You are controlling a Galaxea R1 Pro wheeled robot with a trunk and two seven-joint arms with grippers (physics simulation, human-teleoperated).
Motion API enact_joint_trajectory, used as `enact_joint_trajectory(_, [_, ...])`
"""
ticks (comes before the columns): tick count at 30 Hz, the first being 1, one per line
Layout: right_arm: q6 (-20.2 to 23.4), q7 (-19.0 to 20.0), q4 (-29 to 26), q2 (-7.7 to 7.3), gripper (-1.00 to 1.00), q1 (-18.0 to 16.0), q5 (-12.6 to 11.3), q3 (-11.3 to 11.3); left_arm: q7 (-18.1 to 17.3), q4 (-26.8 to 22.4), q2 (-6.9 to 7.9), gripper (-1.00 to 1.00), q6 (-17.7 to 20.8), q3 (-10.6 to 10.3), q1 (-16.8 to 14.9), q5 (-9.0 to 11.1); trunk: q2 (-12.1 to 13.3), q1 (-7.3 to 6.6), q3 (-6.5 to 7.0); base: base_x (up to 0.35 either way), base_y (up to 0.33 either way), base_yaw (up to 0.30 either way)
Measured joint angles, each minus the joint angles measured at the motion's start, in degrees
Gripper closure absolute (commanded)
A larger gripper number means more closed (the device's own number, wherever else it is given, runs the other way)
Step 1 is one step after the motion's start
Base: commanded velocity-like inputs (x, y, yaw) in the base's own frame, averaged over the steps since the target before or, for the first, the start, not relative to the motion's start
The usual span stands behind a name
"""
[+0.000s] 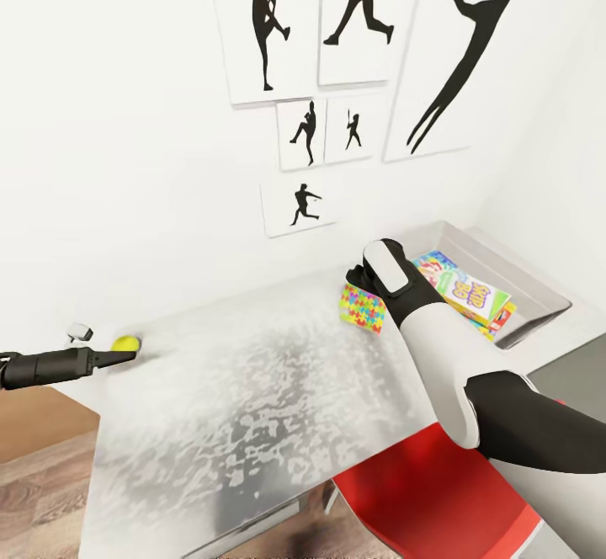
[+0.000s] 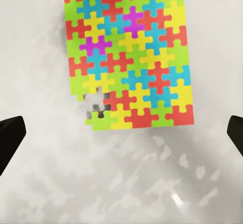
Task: Put all the toys in the child's room - the three board games (two on the bed and one on the table), the two jigsaw puzzles on the table, and the tennis ball on the table - inside the toy box on the table in the child's room.
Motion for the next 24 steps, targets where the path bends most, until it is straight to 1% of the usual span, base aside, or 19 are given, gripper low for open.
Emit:
enact_joint_trajectory(9, [0.0,0.0,0.0,0.02,-1.0,0.0,0.0,0.0,0.0,0.0,1.43,-1.0,0.01,-0.01,0.0,0.08,0.0,0.0,-0.83,0.0,0.0,0.0])
enact_joint_trajectory(24, [0.0,0.0,-0.07,0.04,-1.0,0.0,0.0,0.0,0.0,0.0,2.23,-1.0,0.01,-0.07,0.0,0.09,0.0,0.0,-2.22,0.0,0.0,0.0])
